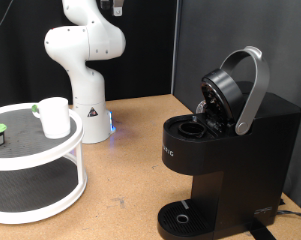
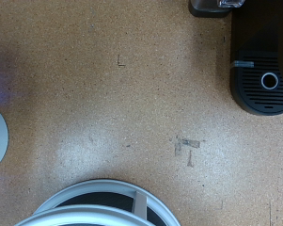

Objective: Make a cup of coffee with the keurig machine

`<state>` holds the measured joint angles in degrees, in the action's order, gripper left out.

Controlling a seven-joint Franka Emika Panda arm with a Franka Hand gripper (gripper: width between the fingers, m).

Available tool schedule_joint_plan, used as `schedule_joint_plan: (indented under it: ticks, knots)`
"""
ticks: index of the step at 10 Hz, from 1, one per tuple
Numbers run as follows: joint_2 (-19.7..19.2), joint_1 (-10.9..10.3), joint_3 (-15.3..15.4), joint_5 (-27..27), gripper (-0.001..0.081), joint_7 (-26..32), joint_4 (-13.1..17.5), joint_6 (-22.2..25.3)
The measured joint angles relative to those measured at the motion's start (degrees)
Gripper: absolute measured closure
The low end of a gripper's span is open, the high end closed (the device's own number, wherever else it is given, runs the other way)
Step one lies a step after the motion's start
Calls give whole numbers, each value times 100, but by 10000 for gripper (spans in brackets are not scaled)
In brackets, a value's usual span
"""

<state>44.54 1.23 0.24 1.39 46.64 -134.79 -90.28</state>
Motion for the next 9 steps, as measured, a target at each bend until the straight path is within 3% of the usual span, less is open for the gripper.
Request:
schedule_joint_plan:
  ticks: [2, 7, 9]
  knots:
    - [0, 8, -123, 0, 3, 221, 1, 0]
    - [6, 301, -916, -503, 3, 947, 5, -8]
    - [6, 328, -986, -533, 3, 1037, 1, -8]
